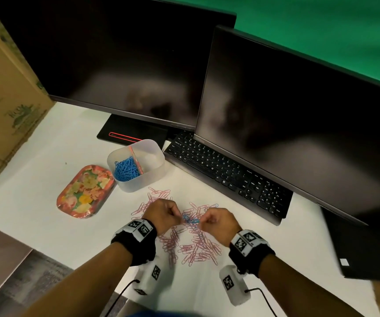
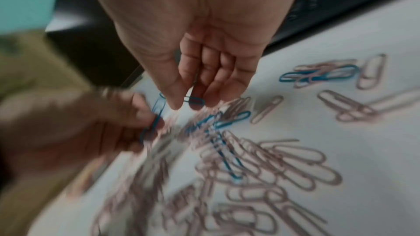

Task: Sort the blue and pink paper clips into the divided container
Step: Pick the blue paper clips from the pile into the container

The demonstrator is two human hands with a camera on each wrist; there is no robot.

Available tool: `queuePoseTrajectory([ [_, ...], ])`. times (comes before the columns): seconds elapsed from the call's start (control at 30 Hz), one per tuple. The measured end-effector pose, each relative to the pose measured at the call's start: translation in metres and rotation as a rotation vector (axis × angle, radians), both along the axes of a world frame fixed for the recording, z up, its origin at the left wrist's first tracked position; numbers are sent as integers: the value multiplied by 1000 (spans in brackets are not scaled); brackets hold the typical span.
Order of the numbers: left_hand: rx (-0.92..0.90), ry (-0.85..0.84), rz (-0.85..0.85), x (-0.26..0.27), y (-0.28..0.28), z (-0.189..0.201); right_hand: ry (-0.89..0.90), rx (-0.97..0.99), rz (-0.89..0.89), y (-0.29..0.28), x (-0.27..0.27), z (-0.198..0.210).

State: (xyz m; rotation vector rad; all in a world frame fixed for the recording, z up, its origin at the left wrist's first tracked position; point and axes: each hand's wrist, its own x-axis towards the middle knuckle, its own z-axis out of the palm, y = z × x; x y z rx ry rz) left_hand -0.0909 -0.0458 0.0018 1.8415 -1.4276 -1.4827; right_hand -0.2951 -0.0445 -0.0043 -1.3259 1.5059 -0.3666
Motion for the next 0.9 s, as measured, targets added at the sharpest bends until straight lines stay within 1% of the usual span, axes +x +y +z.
queuePoseTrajectory([
  [0.1,67,206,151,2,-4,1,-207,122,-230,-4,-23,2],
  [0.17,135,342,185,0,-7,0,-312,168,-329,-4,-37,5],
  [0.2,156,380,182,-1,-8,-1,-344,173,-361,-4,-44,7],
  [0.33,205,390,198,-9,-11,-3,-359,175,-473,-4,-65,8],
  [0.4,194,332,186,-16,-12,-6,-326,167,-511,-7,-70,6],
  [0.47,102,107,68,-23,-12,-8,-219,137,-499,-10,-74,1],
  [0.5,35,-27,-21,-27,-12,-10,-109,101,-447,-11,-76,0],
  [0.57,-83,-262,-240,-34,-11,-13,239,3,-222,-9,-78,-1],
  [0.6,-137,-348,-347,-36,-10,-15,406,-30,-92,-8,-77,0],
  [0.63,-176,-413,-426,-38,-10,-17,527,-41,12,-5,-75,2],
  [0.67,-203,-453,-464,-39,-10,-19,603,-40,88,-3,-73,3],
  [0.77,-210,-499,-459,-38,-13,-21,730,-64,237,2,-65,4],
  [0.83,-187,-465,-417,-35,-13,-21,743,-78,269,2,-62,3],
  [0.9,-154,-392,-333,-30,-13,-19,711,-56,246,3,-61,1],
])
